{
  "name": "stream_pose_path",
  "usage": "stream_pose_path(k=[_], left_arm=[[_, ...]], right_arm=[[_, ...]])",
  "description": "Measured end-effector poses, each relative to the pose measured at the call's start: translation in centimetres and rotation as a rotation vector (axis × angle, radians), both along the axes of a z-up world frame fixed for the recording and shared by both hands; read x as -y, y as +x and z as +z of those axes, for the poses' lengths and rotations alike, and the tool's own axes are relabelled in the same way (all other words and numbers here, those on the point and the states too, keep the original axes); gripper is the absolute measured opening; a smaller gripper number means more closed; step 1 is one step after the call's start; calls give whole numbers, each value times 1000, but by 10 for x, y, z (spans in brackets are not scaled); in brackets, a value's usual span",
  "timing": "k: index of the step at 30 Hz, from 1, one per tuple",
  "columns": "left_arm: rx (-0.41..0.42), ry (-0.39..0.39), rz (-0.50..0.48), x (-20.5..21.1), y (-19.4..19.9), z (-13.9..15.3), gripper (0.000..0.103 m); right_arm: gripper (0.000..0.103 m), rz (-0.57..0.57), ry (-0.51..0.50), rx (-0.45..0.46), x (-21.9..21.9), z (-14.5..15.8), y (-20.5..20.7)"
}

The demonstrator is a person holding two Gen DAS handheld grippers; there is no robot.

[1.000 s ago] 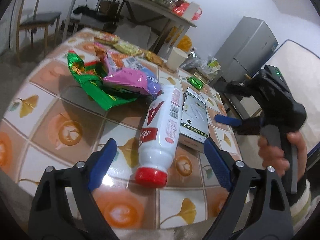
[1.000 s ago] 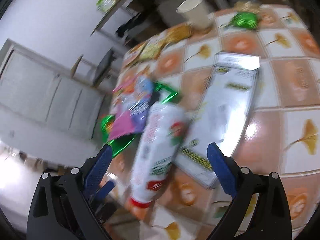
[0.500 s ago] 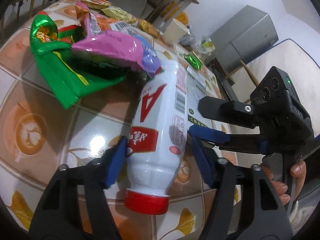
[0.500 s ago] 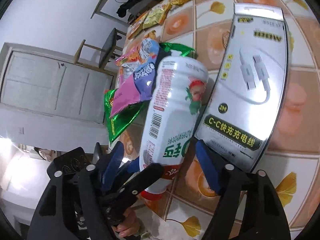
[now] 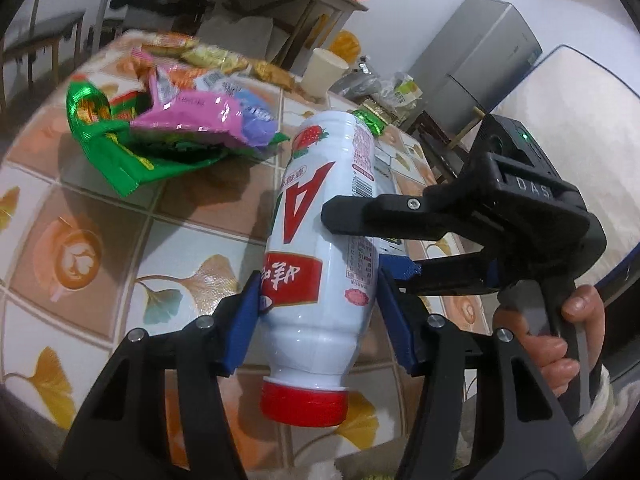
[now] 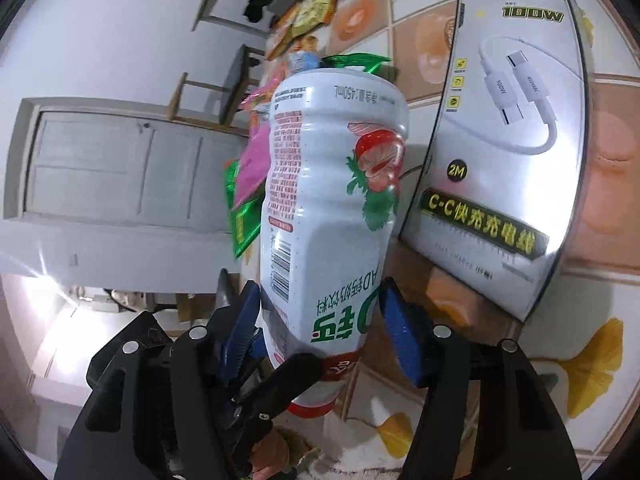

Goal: Collect trash
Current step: 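Grasp the white bottle with the right gripper and lift it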

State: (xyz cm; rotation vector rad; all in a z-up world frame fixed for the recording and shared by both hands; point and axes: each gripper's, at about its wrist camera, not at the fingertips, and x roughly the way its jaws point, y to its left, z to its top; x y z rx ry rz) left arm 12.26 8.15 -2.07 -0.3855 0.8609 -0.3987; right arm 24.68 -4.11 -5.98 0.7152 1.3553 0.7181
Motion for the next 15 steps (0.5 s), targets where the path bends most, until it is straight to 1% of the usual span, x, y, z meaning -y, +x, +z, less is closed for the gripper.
stream_pose_path(k=[3,6,10,12,14,15], left_arm=[[36,11,-19,6,-10,13,54],[80,19,-50,21,-15,27,54],[104,3,-101,44,-13,38,55],[111,-20,-153,58,-10,41,54],[109,-57,-205,70,-8,42,56],[107,-64,-222,75,-8,41,61]], right_arm=[[60,7,11,53,9,16,-11],[59,-7,15,111,24,31,-20],[59,-57,1,176,55,50,-32],[59,-92,1,191,71,54,-33],[59,-132,11,193,90,55,-36],[59,-166,1,194,104,54,-39]])
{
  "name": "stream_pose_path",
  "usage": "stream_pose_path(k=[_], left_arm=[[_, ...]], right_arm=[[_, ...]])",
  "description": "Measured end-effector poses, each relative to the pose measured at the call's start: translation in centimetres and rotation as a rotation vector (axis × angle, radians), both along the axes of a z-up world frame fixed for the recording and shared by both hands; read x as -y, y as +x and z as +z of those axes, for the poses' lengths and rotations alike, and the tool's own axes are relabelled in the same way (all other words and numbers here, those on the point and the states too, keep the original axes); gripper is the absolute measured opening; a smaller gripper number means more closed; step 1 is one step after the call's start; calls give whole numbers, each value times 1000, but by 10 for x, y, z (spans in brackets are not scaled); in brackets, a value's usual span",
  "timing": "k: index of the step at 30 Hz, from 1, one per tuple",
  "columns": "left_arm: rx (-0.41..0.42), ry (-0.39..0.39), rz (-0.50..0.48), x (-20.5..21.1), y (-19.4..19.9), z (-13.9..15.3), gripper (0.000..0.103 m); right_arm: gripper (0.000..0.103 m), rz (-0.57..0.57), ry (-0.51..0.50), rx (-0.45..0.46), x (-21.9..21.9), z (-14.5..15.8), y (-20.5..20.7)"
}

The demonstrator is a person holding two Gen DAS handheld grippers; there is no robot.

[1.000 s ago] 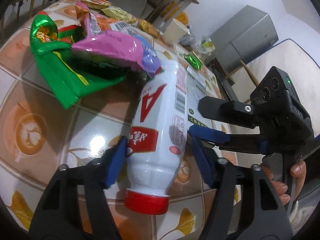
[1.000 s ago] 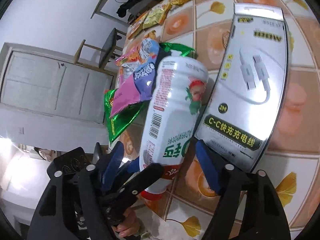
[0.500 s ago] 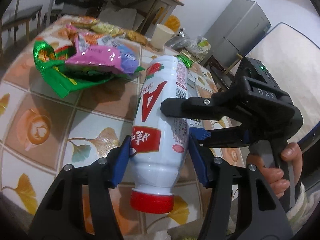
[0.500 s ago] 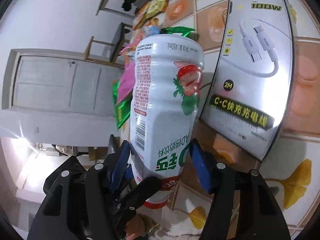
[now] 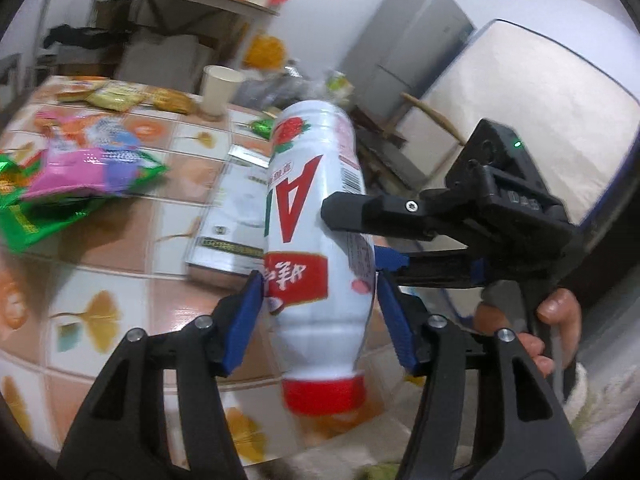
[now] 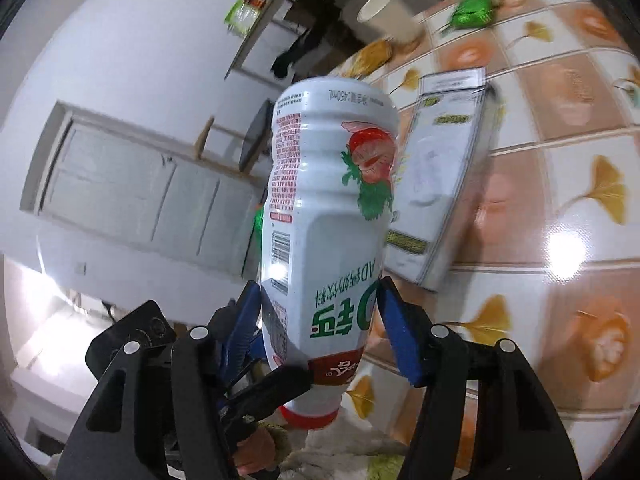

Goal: Collect trash
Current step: 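Grasp the white bottle with the right gripper and lift it, then grasp the white cable box with the left gripper while the right gripper holds the bottle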

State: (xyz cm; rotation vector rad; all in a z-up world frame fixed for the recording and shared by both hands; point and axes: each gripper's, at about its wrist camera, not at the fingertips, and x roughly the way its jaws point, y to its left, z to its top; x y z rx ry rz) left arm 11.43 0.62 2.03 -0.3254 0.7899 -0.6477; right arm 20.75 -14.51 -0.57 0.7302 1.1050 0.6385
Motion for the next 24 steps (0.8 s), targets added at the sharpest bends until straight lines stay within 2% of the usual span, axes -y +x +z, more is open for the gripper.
stream_pose_path(k=[1,6,9,13,16,19,22,24], left_arm=[[-1,7,-7,3,0,-1,66],[-42,65,17,6,12,-12,78],[-61,142,48,7,30,-16,85],[-58,298,106,16,62,-20,88],[-79,344,121,25,91,-25,89],[-133,405,115,38,118,-34,89],[-145,437,93,49,135,-40,89],[-153,486,67,59,147,-45,89]], right_arm=[[59,-25,-13,-2,11,-2,-2],[59,-155,-119,-63,58,-24,-6],[60,-228,-219,-108,74,-43,-6],[60,-241,-173,-136,91,-56,-7],[63,-252,-181,-126,93,-57,-4],[64,-263,-172,-124,97,-58,-6],[64,-265,-159,-124,109,-57,-10],[64,-266,-148,-124,115,-57,-12]])
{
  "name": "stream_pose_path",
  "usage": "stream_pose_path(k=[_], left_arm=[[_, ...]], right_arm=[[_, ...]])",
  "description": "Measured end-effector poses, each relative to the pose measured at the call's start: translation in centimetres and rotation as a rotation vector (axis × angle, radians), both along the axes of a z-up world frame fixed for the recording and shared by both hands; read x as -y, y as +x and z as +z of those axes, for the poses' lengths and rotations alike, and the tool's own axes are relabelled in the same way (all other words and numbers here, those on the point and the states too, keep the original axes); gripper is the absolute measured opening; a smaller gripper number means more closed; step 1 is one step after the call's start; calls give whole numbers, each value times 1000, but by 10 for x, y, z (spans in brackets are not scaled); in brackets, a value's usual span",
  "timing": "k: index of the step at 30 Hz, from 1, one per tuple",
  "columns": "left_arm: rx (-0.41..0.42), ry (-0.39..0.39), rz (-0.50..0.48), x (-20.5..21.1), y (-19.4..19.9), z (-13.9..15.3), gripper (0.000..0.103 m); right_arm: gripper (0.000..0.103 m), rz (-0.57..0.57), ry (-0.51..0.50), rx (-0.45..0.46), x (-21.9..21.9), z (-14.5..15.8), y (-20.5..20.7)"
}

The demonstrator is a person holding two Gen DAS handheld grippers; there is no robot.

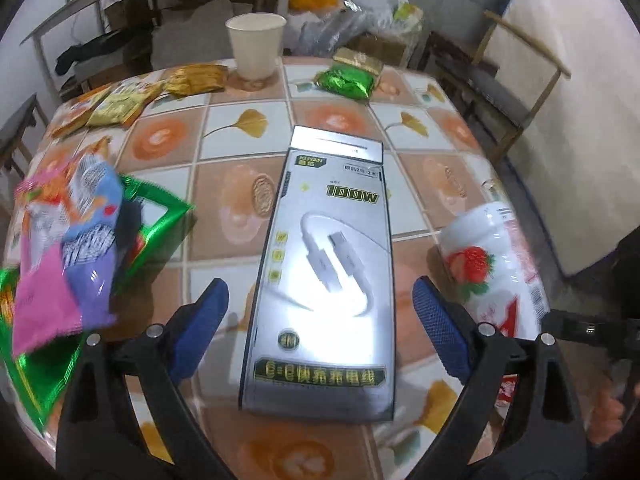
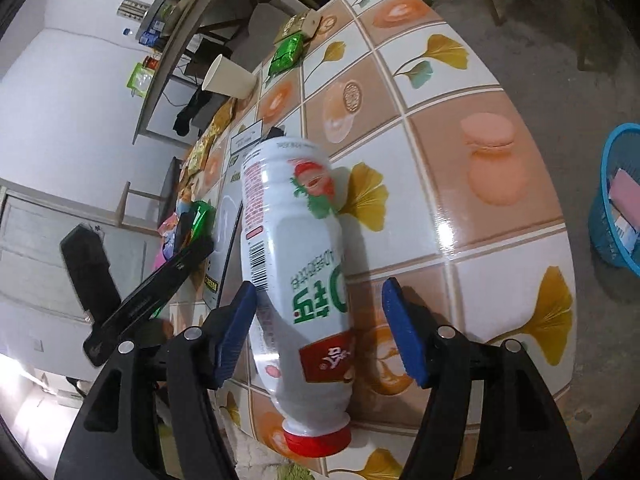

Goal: Collect trash
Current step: 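Grasp the white cable box with the left gripper while the right gripper holds the bottle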

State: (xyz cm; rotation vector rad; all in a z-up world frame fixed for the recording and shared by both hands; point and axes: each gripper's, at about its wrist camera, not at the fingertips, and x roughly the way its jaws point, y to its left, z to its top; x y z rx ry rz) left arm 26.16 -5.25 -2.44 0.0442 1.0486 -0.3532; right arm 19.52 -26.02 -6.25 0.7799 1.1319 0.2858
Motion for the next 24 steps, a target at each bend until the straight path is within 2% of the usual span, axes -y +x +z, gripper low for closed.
stream_pose_path(k=[4,6,12,14,17,19,23,24], left_arm=[[-23,86,-40,15,15,-10,89],[-37,104,-56,18,19,-14,89],[-83,91,-37,22,21,-24,89],[-80,93,-47,24,19,-25,89],[-67,102,-52,27,16,-27,89],[-77,110,-37,25,16,-30,82],[-76,102,-20,21,8,-29,81],[-77,99,-18,19,5,-29,81]], right_arm=[[64,16,8,3,1,-1,4],[64,23,11,4,0,-1,4],[67,67,50,6,-7,-7,15],[68,94,33,9,-12,-5,19],[75,130,-16,7,-22,-3,23],[75,153,-25,7,-29,-3,25],[74,175,-52,9,-41,-2,30],[71,171,-53,10,-41,-2,30]])
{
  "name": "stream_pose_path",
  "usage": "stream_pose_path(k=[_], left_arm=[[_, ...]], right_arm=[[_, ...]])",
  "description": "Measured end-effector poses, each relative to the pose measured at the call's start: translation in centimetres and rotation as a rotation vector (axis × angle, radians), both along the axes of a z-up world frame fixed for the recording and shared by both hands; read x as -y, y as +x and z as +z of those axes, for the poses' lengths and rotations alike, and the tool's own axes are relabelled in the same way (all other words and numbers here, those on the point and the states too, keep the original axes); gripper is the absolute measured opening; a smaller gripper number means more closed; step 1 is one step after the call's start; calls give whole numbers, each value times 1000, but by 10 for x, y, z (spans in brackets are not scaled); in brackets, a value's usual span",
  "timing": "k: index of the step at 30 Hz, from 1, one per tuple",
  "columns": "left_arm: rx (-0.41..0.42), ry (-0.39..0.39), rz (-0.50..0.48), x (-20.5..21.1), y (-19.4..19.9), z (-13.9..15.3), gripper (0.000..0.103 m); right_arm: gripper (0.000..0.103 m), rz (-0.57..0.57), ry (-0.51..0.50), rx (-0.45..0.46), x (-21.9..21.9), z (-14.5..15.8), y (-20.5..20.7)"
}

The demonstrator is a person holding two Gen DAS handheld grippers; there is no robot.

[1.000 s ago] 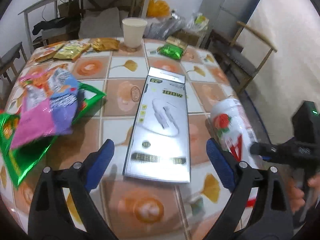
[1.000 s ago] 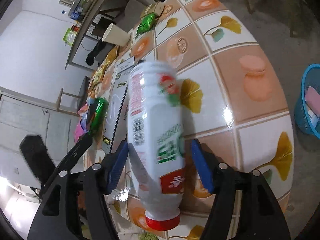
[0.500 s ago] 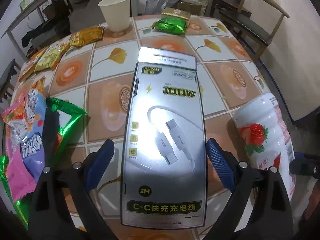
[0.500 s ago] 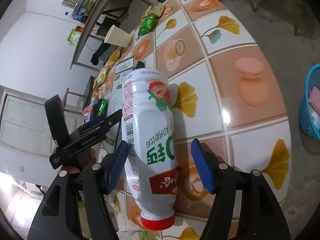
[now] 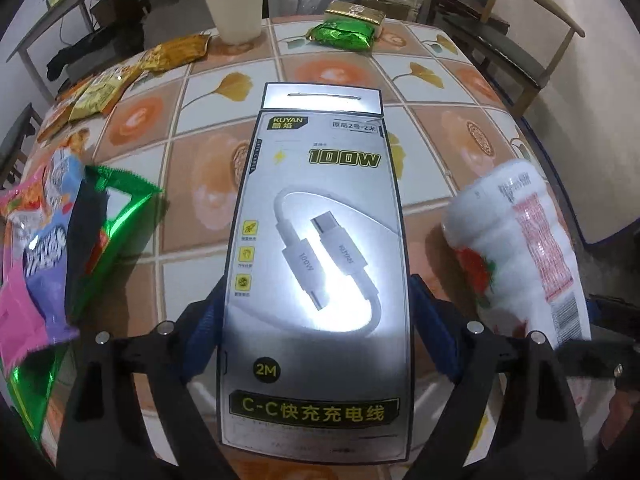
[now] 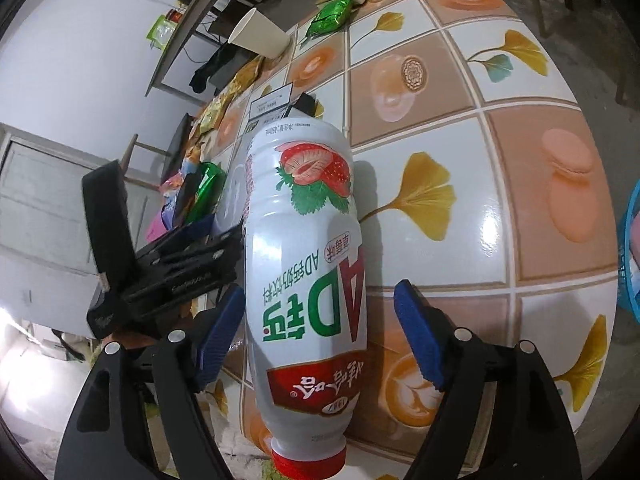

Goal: Collect trash
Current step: 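Grasp the white cable box with the left gripper while the right gripper holds the bottle, then lift the cable box with the left gripper while the right gripper holds the bottle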

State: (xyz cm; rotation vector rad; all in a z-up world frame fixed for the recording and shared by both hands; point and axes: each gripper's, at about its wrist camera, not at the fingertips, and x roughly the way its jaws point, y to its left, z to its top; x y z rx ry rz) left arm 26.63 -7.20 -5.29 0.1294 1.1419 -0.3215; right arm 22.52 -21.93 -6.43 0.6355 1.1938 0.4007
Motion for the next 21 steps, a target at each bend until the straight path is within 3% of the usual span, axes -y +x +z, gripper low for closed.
stream_pose_path(k=[3,13,21], left_arm=[[-3,-5,13,-7,-13,1,81],[-22,-71,101,-37,-75,5,81],[-35,-91,154,-41,-98,5,81]], right_arm=[[58,-11,31,-19,-1,-4,0],[58,-83,-27,-14,0,0,-18],[58,-133,-47,-17,5,3,-40]])
